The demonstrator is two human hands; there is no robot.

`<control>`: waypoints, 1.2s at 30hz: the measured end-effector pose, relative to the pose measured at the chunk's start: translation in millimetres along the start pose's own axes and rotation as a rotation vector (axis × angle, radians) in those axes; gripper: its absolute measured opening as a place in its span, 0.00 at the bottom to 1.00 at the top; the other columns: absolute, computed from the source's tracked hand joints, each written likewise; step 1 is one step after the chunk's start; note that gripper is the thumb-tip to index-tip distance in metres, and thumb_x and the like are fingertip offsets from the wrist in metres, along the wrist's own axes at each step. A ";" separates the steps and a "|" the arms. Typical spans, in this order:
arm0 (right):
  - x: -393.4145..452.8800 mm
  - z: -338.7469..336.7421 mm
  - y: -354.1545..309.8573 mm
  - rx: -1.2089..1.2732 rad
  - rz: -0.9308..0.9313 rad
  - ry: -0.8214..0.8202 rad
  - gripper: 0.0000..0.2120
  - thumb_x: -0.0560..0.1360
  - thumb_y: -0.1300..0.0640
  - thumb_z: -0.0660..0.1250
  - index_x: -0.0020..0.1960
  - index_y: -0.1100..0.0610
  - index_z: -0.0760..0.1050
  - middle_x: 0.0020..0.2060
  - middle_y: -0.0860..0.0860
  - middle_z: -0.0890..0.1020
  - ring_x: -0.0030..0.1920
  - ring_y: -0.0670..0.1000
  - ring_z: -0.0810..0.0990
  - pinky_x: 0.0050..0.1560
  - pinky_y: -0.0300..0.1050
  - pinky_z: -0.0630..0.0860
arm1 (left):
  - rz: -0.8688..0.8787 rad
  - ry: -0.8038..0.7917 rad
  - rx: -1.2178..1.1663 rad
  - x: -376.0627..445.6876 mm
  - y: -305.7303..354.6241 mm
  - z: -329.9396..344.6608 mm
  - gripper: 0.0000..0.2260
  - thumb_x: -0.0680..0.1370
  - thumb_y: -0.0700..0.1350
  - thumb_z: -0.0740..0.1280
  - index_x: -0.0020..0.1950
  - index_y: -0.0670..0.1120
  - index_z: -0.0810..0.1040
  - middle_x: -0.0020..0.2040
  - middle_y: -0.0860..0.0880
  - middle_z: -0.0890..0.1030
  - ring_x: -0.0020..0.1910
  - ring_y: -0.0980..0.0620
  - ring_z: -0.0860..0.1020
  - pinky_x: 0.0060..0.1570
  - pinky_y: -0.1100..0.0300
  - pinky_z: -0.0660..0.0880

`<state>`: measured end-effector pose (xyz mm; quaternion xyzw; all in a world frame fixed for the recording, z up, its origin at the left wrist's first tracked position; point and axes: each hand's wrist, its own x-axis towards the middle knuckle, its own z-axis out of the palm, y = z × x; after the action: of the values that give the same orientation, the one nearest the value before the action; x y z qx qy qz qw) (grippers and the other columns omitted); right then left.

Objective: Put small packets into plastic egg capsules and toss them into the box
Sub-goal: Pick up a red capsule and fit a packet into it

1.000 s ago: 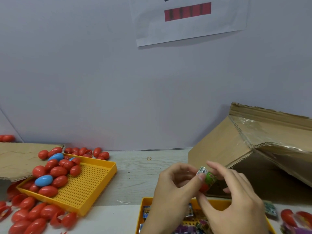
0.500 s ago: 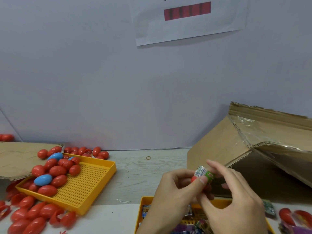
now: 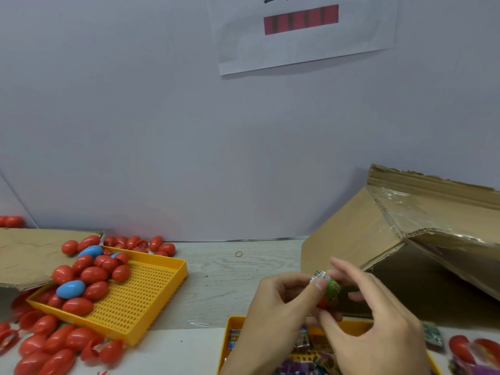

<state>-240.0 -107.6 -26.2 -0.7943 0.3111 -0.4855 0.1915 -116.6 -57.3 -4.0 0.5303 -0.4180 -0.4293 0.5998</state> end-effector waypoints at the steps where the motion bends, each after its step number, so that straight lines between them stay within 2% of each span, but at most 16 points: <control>1: 0.5 -0.5 -0.4 0.000 0.003 -0.006 0.35 0.53 0.64 0.84 0.59 0.51 0.79 0.45 0.42 0.82 0.46 0.41 0.79 0.44 0.33 0.77 | -0.001 -0.006 -0.001 -0.2 0.6 -0.1 0.12 0.74 0.51 0.70 0.52 0.45 0.85 0.47 0.42 0.86 0.46 0.43 0.86 0.42 0.61 0.81; 7: -0.2 -0.3 -3.4 -0.016 0.035 -0.039 0.35 0.52 0.64 0.84 0.58 0.54 0.80 0.44 0.44 0.82 0.45 0.43 0.80 0.45 0.29 0.70 | -0.010 -0.019 -0.015 0.3 -0.7 -1.3 0.12 0.75 0.50 0.70 0.52 0.44 0.85 0.46 0.42 0.86 0.45 0.45 0.86 0.41 0.63 0.80; 10: 0.1 -0.7 -4.9 -0.019 0.051 -0.038 0.34 0.53 0.63 0.84 0.58 0.54 0.80 0.44 0.45 0.83 0.45 0.44 0.80 0.45 0.28 0.69 | -0.015 -0.012 -0.017 0.9 -0.7 -1.6 0.14 0.73 0.51 0.70 0.51 0.43 0.85 0.45 0.42 0.86 0.45 0.45 0.86 0.41 0.62 0.81; 12: 0.9 -0.8 -5.6 -0.014 0.050 -0.038 0.34 0.53 0.63 0.84 0.58 0.53 0.80 0.44 0.44 0.82 0.44 0.43 0.80 0.42 0.24 0.72 | -0.020 -0.006 -0.023 1.5 -1.0 -1.4 0.15 0.73 0.52 0.71 0.51 0.43 0.85 0.46 0.42 0.86 0.45 0.44 0.86 0.43 0.60 0.82; 14: 0.7 -0.4 -5.3 0.002 0.047 -0.017 0.34 0.53 0.63 0.84 0.58 0.53 0.80 0.44 0.43 0.82 0.43 0.41 0.79 0.48 0.22 0.72 | -0.017 -0.005 -0.019 1.8 -2.1 -0.4 0.13 0.74 0.51 0.71 0.52 0.44 0.85 0.46 0.42 0.86 0.45 0.44 0.85 0.45 0.56 0.82; 16: -0.1 0.2 -4.9 0.012 0.039 -0.002 0.34 0.53 0.64 0.84 0.58 0.52 0.80 0.45 0.42 0.82 0.45 0.39 0.78 0.52 0.20 0.69 | -0.012 -0.003 0.009 1.0 -2.1 -0.2 0.07 0.75 0.48 0.73 0.51 0.47 0.85 0.44 0.44 0.86 0.43 0.45 0.85 0.44 0.57 0.81; 20: -1.8 0.9 -4.7 0.013 0.018 -0.009 0.36 0.53 0.65 0.83 0.59 0.50 0.79 0.46 0.40 0.82 0.51 0.39 0.76 0.54 0.22 0.69 | -0.024 -0.014 0.067 1.1 -4.2 -5.1 0.05 0.75 0.43 0.73 0.49 0.45 0.86 0.43 0.43 0.86 0.42 0.47 0.84 0.44 0.57 0.80; 23: -1.9 0.2 -4.0 0.006 0.003 -0.026 0.35 0.53 0.66 0.83 0.59 0.52 0.80 0.46 0.41 0.83 0.51 0.39 0.76 0.55 0.23 0.69 | -0.027 -0.036 0.063 0.6 -3.2 -7.3 0.06 0.74 0.43 0.74 0.49 0.43 0.86 0.42 0.41 0.86 0.41 0.47 0.84 0.43 0.56 0.81; 27: -2.2 0.6 -3.0 0.015 0.001 -0.035 0.35 0.54 0.65 0.83 0.59 0.52 0.80 0.47 0.41 0.83 0.53 0.38 0.76 0.55 0.20 0.66 | -0.038 -0.051 0.084 -0.7 -1.1 -10.8 0.04 0.76 0.43 0.72 0.48 0.44 0.86 0.41 0.43 0.86 0.40 0.50 0.84 0.37 0.64 0.78; 31: -2.0 0.3 -3.9 0.043 0.010 -0.017 0.33 0.56 0.65 0.82 0.59 0.50 0.80 0.48 0.39 0.82 0.53 0.37 0.77 0.54 0.21 0.68 | -0.012 -0.033 0.055 0.8 -4.1 -5.6 0.09 0.73 0.49 0.73 0.51 0.48 0.85 0.43 0.44 0.86 0.45 0.45 0.85 0.45 0.55 0.81; 33: -1.9 -0.6 -4.7 0.043 0.009 -0.026 0.33 0.56 0.64 0.82 0.58 0.50 0.80 0.48 0.39 0.83 0.52 0.38 0.78 0.54 0.22 0.69 | -0.007 -0.027 0.025 1.8 -5.3 -2.9 0.10 0.72 0.50 0.73 0.49 0.47 0.85 0.42 0.44 0.85 0.43 0.45 0.85 0.46 0.52 0.81; 36: -2.0 -1.4 -4.9 0.036 0.003 -0.062 0.34 0.55 0.65 0.83 0.59 0.50 0.80 0.48 0.40 0.83 0.52 0.38 0.78 0.55 0.23 0.69 | -0.019 -0.043 0.056 2.8 -5.6 -4.6 0.05 0.75 0.47 0.72 0.46 0.47 0.85 0.40 0.45 0.84 0.39 0.47 0.83 0.42 0.57 0.80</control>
<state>-240.5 -102.7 -23.9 -0.8051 0.2973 -0.4657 0.2158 -111.8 -59.0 -9.9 0.5413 -0.4376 -0.4347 0.5715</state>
